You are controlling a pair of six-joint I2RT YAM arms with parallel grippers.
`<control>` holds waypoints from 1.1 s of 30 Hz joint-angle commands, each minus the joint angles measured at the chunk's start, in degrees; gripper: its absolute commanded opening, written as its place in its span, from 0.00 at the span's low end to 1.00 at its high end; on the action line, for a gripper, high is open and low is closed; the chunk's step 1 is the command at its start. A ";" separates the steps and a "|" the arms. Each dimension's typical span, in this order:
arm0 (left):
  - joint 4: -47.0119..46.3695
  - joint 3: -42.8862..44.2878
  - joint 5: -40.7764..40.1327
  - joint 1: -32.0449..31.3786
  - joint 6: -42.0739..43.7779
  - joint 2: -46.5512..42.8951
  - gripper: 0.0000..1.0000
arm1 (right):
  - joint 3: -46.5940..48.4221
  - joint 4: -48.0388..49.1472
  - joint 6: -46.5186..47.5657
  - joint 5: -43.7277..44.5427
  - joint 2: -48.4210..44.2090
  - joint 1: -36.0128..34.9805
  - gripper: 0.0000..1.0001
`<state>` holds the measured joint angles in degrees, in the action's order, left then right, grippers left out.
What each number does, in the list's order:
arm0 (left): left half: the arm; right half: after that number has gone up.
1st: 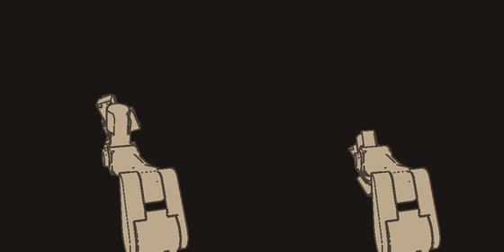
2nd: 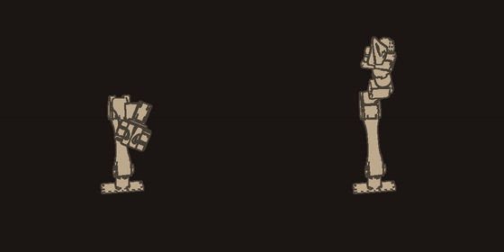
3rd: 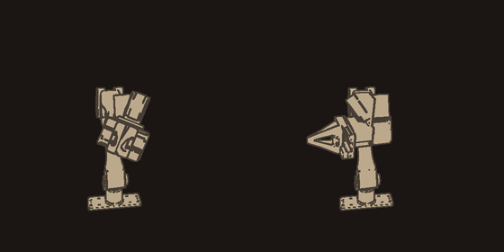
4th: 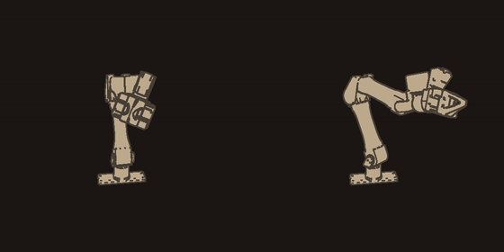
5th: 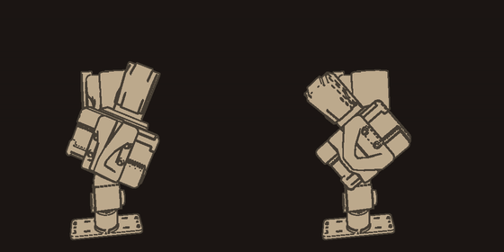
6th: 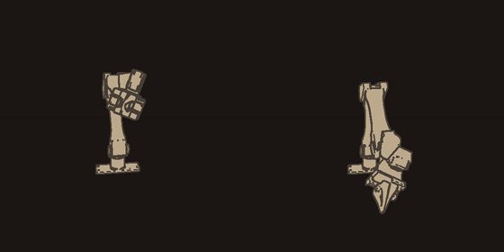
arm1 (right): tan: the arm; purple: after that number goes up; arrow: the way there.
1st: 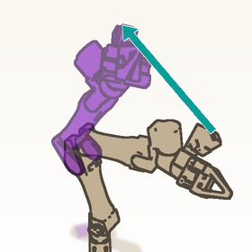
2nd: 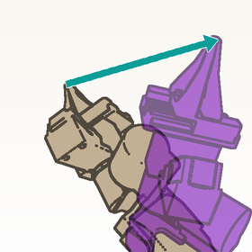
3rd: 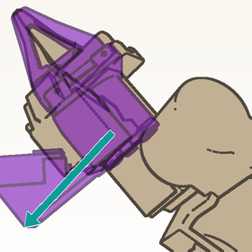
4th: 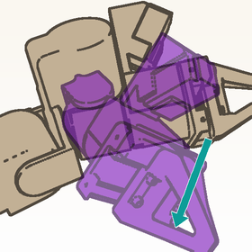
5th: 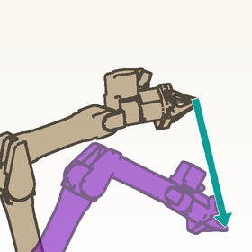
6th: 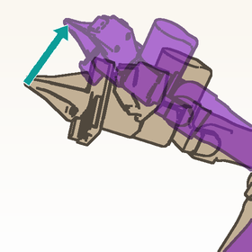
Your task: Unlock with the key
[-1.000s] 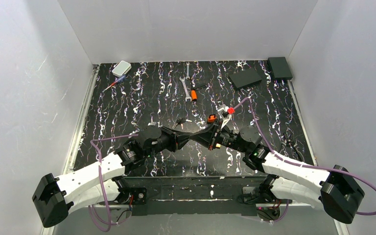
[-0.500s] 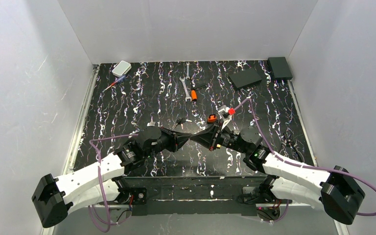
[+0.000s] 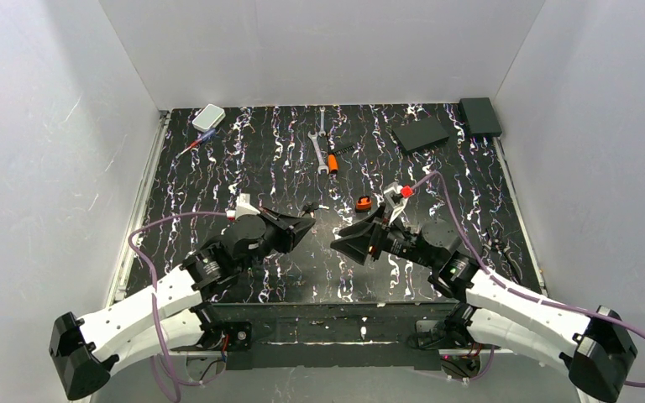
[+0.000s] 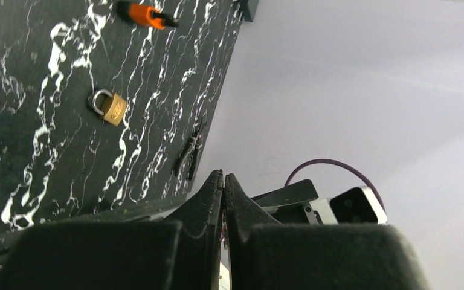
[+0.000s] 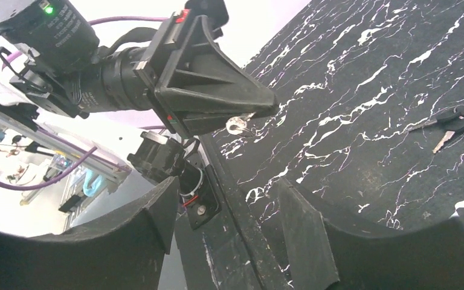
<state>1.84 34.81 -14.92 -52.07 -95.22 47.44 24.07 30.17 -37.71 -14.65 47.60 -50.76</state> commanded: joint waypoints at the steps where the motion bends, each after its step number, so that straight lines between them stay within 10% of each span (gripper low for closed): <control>1: -6.10 0.17 -3.28 0.12 13.23 -1.43 0.00 | 5.48 -5.24 -1.49 1.22 -0.67 -0.30 0.70; 13: -18.21 -0.80 0.47 0.08 33.06 -8.07 0.00 | 8.61 6.47 -14.69 1.23 6.93 -0.32 0.69; 33: -22.46 0.87 3.98 0.04 37.73 -9.47 0.00 | 14.21 16.07 -17.37 -3.06 12.30 -1.08 0.61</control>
<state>-18.22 34.29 -11.40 -52.07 -59.62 38.45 34.70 41.18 -54.38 -16.90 59.04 -51.51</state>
